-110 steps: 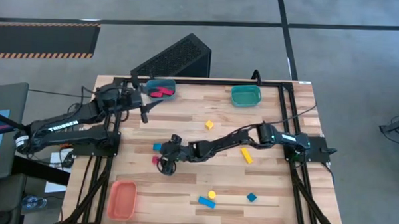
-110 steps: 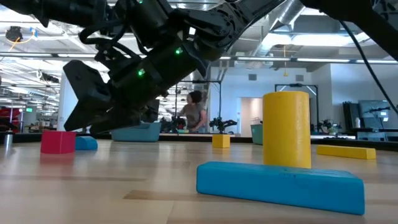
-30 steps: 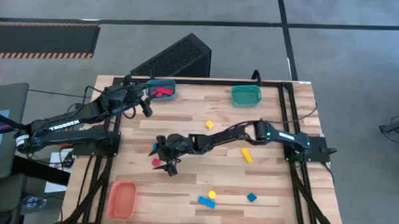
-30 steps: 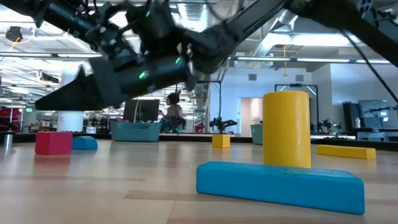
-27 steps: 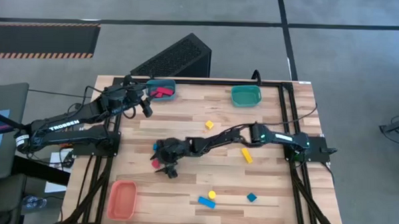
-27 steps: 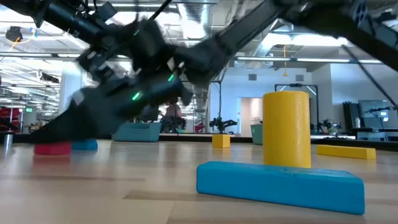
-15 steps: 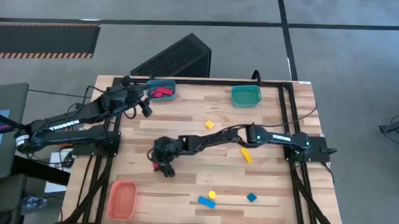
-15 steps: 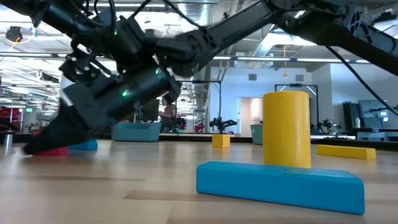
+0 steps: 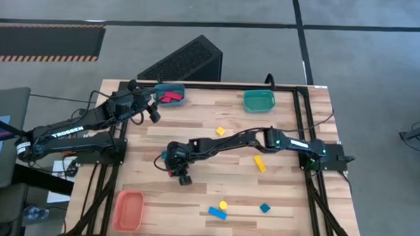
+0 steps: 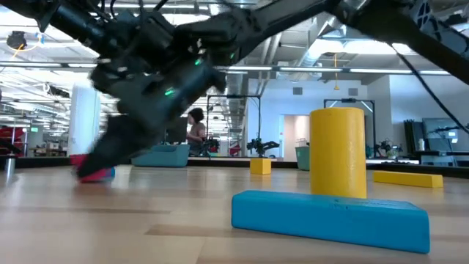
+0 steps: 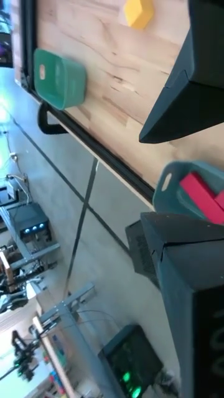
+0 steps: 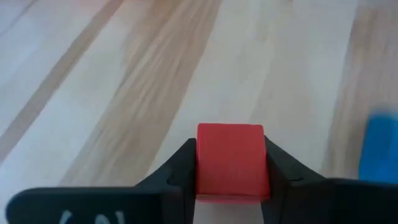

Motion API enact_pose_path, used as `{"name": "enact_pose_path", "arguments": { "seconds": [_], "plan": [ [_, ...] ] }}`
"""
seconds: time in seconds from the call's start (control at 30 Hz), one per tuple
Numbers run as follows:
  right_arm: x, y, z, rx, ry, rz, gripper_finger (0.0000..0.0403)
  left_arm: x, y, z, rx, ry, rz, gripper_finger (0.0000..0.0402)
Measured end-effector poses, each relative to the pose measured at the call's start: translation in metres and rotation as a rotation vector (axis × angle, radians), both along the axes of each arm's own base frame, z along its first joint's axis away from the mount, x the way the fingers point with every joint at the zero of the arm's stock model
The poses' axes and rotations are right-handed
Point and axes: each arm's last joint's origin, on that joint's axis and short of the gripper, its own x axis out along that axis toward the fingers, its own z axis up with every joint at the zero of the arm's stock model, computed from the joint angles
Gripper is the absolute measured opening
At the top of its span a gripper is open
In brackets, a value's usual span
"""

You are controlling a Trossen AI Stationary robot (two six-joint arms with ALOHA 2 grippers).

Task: Sort & place blocks by color
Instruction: Put the red block into the blue bin

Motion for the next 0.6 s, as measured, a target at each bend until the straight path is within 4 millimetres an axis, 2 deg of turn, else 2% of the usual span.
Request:
{"name": "enact_pose_path", "arguments": {
  "seconds": [0.1, 0.2, 0.37, 0.5, 0.6],
  "plan": [
    [-0.022, -0.012, 0.012, -0.002, 0.056, -0.008, 0.0122, 0.0, -0.001, -0.001, -0.039, -0.018, -0.022, 0.0183],
    [-0.051, -0.028, 0.018, -0.009, 0.039, -0.082, 0.0122, 0.002, -0.002, -0.003, -0.079, -0.018, -0.096, 0.0183],
    [-0.106, -0.052, 0.031, -0.087, -0.174, -0.305, 0.0122, 0.01, -0.004, -0.009, -0.188, -0.038, -0.219, 0.0183],
    [-0.138, -0.061, 0.047, -0.198, -0.366, -0.472, 0.0122, 0.028, 0.0, -0.016, -0.267, -0.076, -0.307, 0.0183],
    [-0.149, -0.061, 0.061, -0.326, -0.413, -0.507, 0.0122, 0.05, 0.004, -0.028, -0.307, -0.092, -0.337, 0.0183]
  ]
}}
